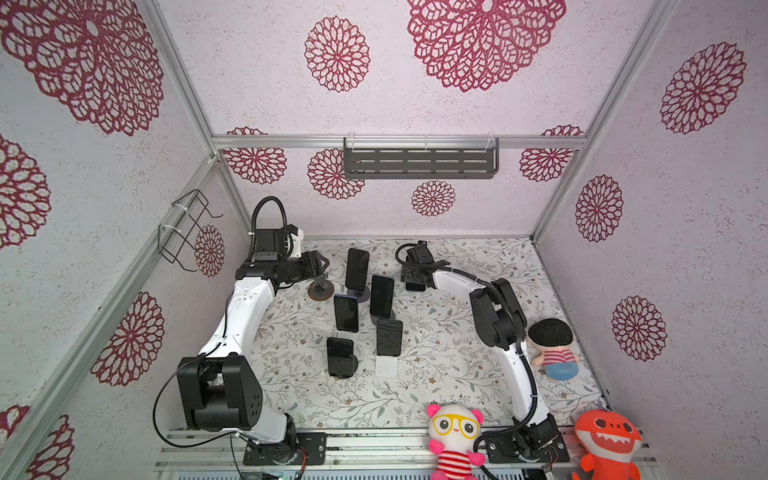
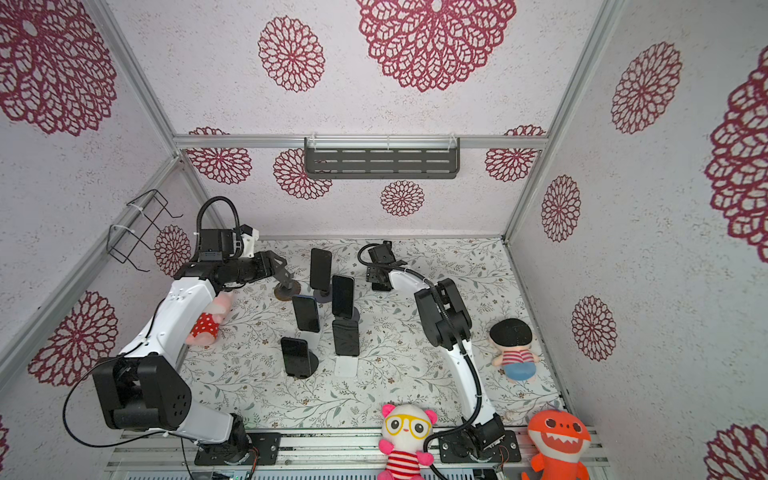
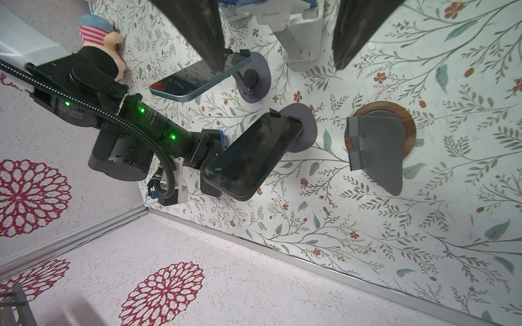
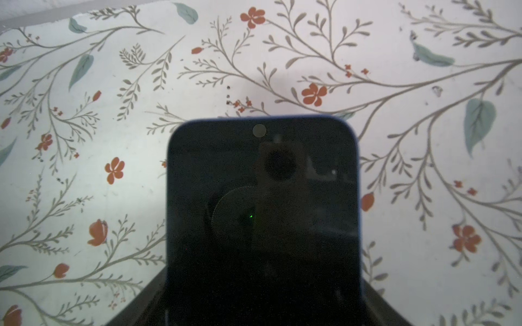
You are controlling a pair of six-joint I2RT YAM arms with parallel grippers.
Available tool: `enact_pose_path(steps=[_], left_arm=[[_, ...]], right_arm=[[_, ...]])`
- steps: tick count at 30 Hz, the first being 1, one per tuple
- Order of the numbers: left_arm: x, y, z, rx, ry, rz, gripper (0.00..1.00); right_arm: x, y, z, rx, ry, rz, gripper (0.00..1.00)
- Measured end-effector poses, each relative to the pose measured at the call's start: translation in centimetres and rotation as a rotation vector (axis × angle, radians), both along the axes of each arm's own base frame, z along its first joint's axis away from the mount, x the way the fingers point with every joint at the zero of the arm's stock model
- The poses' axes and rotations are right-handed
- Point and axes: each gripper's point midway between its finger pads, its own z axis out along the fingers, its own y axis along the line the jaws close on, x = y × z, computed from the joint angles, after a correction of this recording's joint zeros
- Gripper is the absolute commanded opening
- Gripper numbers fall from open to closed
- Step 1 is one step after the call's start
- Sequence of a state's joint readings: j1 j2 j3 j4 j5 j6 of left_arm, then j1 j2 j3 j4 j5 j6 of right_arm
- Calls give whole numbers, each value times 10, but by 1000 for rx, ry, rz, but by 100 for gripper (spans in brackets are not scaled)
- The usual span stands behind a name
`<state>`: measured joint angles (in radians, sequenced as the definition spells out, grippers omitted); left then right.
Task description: Remove the phone from the phone stand
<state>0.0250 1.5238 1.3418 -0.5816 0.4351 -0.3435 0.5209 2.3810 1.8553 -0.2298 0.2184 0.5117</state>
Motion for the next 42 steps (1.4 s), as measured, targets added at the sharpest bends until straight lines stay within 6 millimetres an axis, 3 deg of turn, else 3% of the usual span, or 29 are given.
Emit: enact_pose_path(steps=[12, 20, 23, 26, 33, 39, 42], left_arm=[[0, 2, 2, 11, -9, -1, 64], [-1, 3, -5, 23, -7, -11, 67], [-3, -1, -8, 32, -9, -28, 71], [-4, -6, -7, 53, -22, -48, 77], [-10, -32, 9, 88, -93, -138, 91], [6, -47, 20, 173, -150, -170, 96], [23, -65, 24, 242, -177, -201, 99]], right_arm=[[0, -2, 0, -6, -3, -12, 85], [-3, -3, 4, -18, 14, 28, 94], [-6, -4, 20, -1, 18, 65, 99], [-12, -12, 48, 29, 7, 104, 99], [-36, -54, 116, 88, -24, 162, 99], [-74, -91, 128, 28, 10, 168, 99], [-94, -101, 126, -2, 35, 179, 98]])
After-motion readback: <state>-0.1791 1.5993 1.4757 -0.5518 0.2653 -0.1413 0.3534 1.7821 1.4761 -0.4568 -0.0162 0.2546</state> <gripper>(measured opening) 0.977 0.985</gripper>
